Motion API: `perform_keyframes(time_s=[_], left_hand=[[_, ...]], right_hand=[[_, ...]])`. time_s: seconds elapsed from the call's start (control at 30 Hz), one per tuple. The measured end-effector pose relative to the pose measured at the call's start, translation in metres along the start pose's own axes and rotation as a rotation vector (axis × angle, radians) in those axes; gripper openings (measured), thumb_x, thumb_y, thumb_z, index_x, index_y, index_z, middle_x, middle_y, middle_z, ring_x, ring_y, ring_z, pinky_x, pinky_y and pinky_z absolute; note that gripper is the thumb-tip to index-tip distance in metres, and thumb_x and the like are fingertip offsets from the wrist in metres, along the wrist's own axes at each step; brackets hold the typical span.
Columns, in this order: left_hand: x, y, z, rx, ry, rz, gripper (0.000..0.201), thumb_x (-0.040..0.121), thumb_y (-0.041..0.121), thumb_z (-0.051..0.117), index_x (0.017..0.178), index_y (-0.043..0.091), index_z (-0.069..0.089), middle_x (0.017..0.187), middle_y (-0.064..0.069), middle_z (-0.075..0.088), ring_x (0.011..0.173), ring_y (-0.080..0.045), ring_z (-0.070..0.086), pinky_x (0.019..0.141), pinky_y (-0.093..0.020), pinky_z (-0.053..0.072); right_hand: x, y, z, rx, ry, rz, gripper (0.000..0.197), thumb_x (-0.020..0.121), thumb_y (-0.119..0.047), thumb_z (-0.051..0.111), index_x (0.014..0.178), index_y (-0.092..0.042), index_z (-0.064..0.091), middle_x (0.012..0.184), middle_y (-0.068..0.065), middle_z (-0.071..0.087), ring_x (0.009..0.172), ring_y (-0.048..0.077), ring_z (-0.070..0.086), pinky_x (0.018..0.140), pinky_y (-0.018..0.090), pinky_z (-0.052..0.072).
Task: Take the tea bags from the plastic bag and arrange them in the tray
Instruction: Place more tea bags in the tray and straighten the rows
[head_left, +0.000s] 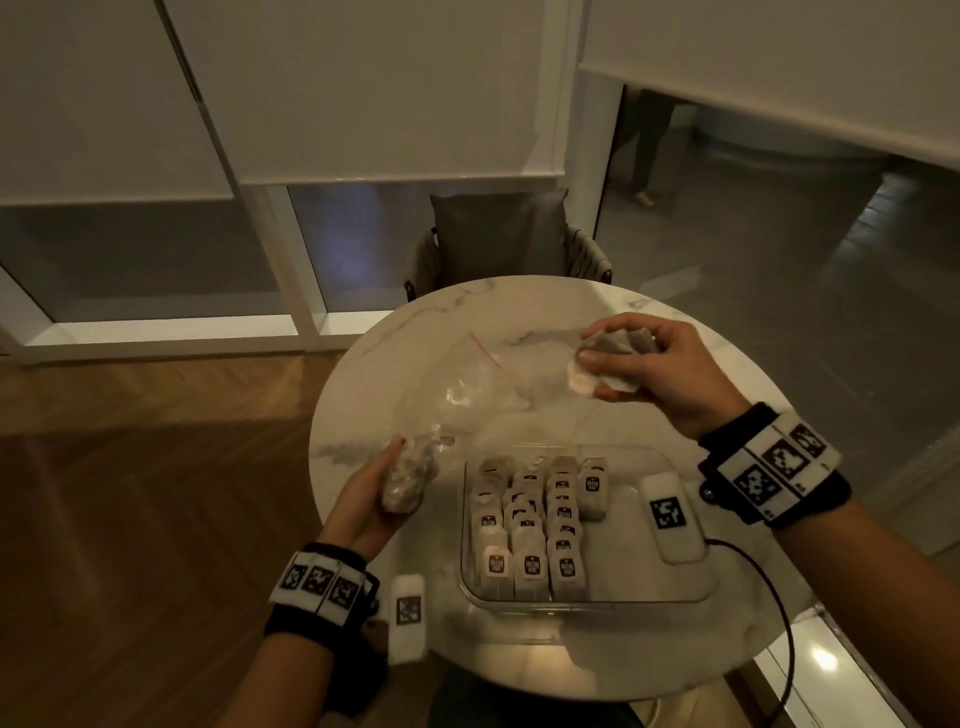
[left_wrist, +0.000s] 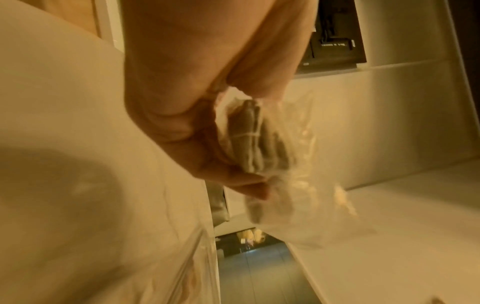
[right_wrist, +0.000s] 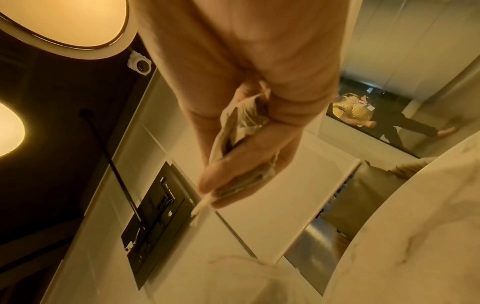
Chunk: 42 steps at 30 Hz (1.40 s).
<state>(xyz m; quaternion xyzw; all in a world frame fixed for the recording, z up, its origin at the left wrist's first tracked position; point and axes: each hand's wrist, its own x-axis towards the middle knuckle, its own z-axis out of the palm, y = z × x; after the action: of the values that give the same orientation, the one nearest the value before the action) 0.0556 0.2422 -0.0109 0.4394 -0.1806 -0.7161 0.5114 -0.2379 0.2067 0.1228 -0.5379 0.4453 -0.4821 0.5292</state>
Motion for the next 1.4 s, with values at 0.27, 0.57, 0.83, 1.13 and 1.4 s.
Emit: perform_keyframes(time_s=[0.27,0.57,0.83,1.13,1.4], left_hand=[[0.049,0.015,-0.017,0.532,0.560,0.138,0.061,0.085,0.009,0.069,0.140,0.004,0.044,0.134,-0.017,0.054,0.118,-0.033,0.053,0.092,-0.040,0.047],[0.009,0.007,0.075,0.150,-0.142,-0.086,0.059,0.097,0.051,0.045,0.131,0.003,0.054,0.128,-0.020,0.063,0.106,-0.031,0.066,0.085,-0.039,0.055],[-0.001,-0.037,0.097,-0.220,-0.362,-0.443,0.060,0.092,0.048,0.048,0.123,-0.003,0.055,0.115,-0.031,0.061,0.095,-0.042,0.068,0.079,-0.044,0.060],[0.000,-0.043,0.087,-0.198,-0.289,-0.402,0.041,0.096,0.027,0.040,0.115,-0.003,0.060,0.110,-0.026,0.066,0.100,-0.035,0.061,0.072,-0.044,0.060],[-0.009,-0.049,0.092,-0.207,-0.341,-0.365,0.045,0.106,0.032,0.032,0.120,-0.001,0.058,0.113,-0.027,0.068,0.093,-0.037,0.071,0.085,-0.044,0.056]], right_hand=[[-0.014,0.025,-0.003,-0.035,-0.060,0.095,0.020,0.075,0.003,0.076,0.092,-0.008,0.071,0.090,0.000,0.071,0.080,0.013,0.071,0.057,0.030,0.060],[-0.013,0.046,0.039,-0.227,-0.288,0.070,0.030,0.078,-0.004,0.078,0.107,-0.006,0.069,0.096,0.005,0.067,0.082,0.017,0.071,0.058,0.029,0.059],[-0.008,0.061,0.050,-1.077,-0.506,-0.362,0.043,0.082,0.002,0.060,0.119,-0.019,0.062,0.114,0.001,0.065,0.104,0.015,0.058,0.090,0.029,0.047],[-0.016,0.071,0.024,-0.910,-0.649,-0.225,0.057,0.080,-0.025,0.078,0.132,-0.027,0.054,0.124,-0.007,0.064,0.113,0.004,0.057,0.095,0.019,0.045],[-0.014,0.072,0.010,-0.844,-0.366,-0.113,0.037,0.089,-0.044,0.066,0.120,-0.024,0.067,0.117,-0.007,0.067,0.110,0.006,0.058,0.090,0.021,0.046]])
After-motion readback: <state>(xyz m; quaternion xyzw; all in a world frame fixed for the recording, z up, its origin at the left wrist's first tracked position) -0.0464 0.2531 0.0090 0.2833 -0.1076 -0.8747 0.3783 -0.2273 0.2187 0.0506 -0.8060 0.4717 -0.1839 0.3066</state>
